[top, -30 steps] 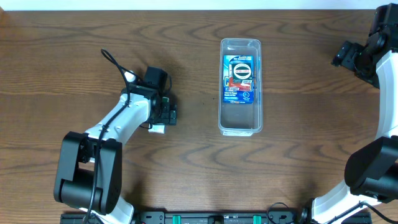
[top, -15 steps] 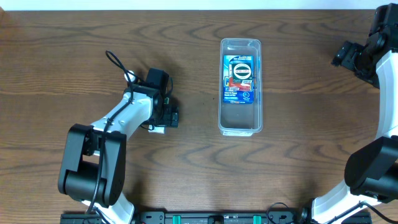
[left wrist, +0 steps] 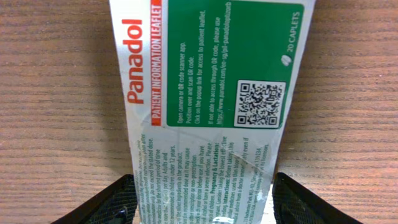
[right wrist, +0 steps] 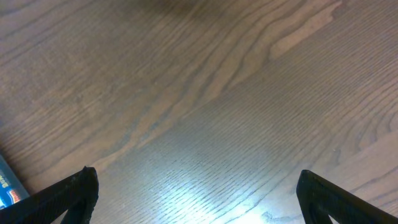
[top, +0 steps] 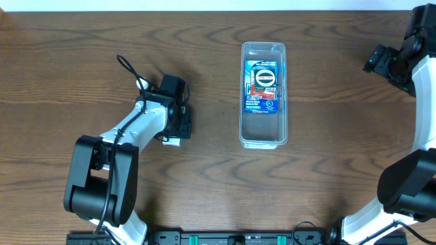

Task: Pack container
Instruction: 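Grasp the Panadol box with the left gripper and lift, then carry the Panadol box right into the container and lower it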

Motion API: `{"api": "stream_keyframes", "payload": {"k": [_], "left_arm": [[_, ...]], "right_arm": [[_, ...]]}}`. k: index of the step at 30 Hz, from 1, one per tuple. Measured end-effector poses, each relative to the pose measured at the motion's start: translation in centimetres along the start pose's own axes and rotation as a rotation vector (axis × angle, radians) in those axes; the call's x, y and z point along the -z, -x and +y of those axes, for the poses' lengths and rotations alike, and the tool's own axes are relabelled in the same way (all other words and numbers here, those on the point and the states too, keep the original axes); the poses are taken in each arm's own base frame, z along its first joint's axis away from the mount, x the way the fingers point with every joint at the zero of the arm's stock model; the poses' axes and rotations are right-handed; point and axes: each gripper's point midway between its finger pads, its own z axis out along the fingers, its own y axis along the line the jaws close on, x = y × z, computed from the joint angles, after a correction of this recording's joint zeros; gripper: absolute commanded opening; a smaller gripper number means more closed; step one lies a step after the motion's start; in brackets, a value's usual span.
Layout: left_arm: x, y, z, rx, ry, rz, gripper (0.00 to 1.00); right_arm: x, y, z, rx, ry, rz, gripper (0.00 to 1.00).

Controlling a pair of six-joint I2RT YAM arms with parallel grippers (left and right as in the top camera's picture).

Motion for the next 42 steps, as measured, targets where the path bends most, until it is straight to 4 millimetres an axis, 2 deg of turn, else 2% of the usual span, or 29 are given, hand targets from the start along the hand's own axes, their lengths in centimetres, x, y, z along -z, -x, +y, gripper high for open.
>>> {"api": "stream_keyframes", "payload": {"k": [6,12,21,24,30,37,42], "left_arm": [[0.0,0.0,0.0,0.000,0.000,0.000,0.67],[0.0,0.0,0.0,0.002,0.000,0.000,0.56],[0.0,0.0,0.0,-0.005,0.000,0.000,0.56],[0.0,0.0,0.0,-0.007,0.000,0.000,0.52],[0.0,-0.2,0.0,-0.015,0.002,0.009,0.51],[0.9,0.4,0.0,-0.016,0.002,0.012,0.51],[2.6,0.7,0.0,-0.017,0.008,0.038,0.51]], "right_arm": [[0.0,0.0,0.0,0.000,0.000,0.000,0.99],[0.0,0.0,0.0,0.000,0.000,0.000,0.99],[0.0,0.0,0.0,0.000,0.000,0.000,0.99],[0.0,0.0,0.0,0.000,0.000,0.000,0.99],[0.0,0.0,0.0,0.000,0.000,0.000,0.99],[0.0,0.0,0.0,0.000,0.000,0.000,0.99],[0.0,0.0,0.0,0.000,0.000,0.000,0.99]]}}
